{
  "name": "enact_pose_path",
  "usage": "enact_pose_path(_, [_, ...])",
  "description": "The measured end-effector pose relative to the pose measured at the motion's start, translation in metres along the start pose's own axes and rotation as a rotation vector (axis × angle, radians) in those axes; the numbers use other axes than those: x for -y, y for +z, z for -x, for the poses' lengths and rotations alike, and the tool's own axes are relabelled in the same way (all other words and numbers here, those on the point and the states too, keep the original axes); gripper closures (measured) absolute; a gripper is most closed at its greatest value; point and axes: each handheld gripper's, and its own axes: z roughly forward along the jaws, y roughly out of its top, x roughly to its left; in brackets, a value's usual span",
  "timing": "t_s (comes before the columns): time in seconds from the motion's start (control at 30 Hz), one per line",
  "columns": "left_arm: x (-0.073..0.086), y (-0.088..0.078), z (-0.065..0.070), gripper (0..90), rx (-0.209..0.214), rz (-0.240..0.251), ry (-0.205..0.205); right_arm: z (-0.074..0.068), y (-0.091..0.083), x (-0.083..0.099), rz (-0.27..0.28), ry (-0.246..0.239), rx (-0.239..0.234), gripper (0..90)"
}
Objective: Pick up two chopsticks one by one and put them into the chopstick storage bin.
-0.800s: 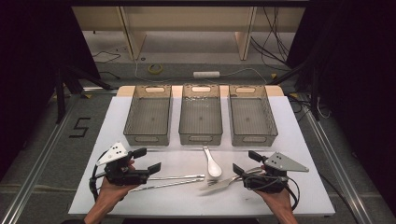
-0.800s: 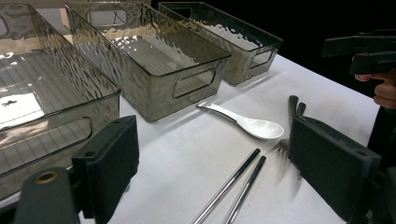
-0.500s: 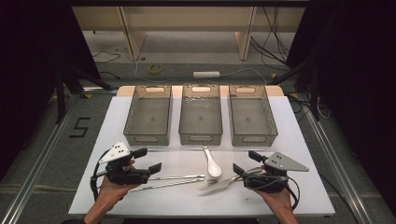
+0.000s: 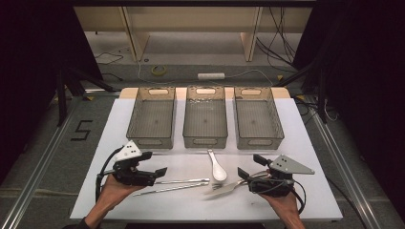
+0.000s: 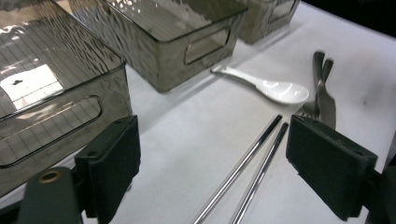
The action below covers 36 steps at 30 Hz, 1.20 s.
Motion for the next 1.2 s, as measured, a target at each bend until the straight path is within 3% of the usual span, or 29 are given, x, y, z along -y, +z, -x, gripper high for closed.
enact_pose_path(0.1, [-0.004, 0.007, 0.0, 19.3, 0.001, -0.065, 0.033, 0.0, 0.001, 0.0, -0.001, 0.001, -0.003, 24.9])
enact_pose_path(0.3, [-0.009, 0.026, -0.002, 22.6, 0.04, -0.24, 0.102, 0.0, 0.002, 0.0, -0.011, 0.003, -0.009, 25.2])
enact_pose_path(0.47, [-0.012, 0.041, -0.002, 27.2, 0.039, -0.339, 0.158, 0.0, 0.003, 0.001, -0.021, 0.007, -0.014, 25.4])
enact_pose_path(0.77, [-0.015, 0.06, 0.001, 35.0, 0.058, -0.443, 0.225, 0.0, 0.005, 0.001, -0.031, -0.001, -0.021, 25.5])
enact_pose_path(0.97, [-0.015, 0.072, 0.007, 43.7, 0.102, -0.522, 0.281, -0.001, 0.006, 0.002, -0.038, -0.001, -0.026, 25.7])
enact_pose_path(1.2, [-0.012, 0.08, 0.009, 51.2, 0.128, -0.578, 0.297, -0.001, 0.007, 0.002, -0.05, -0.001, -0.031, 25.7])
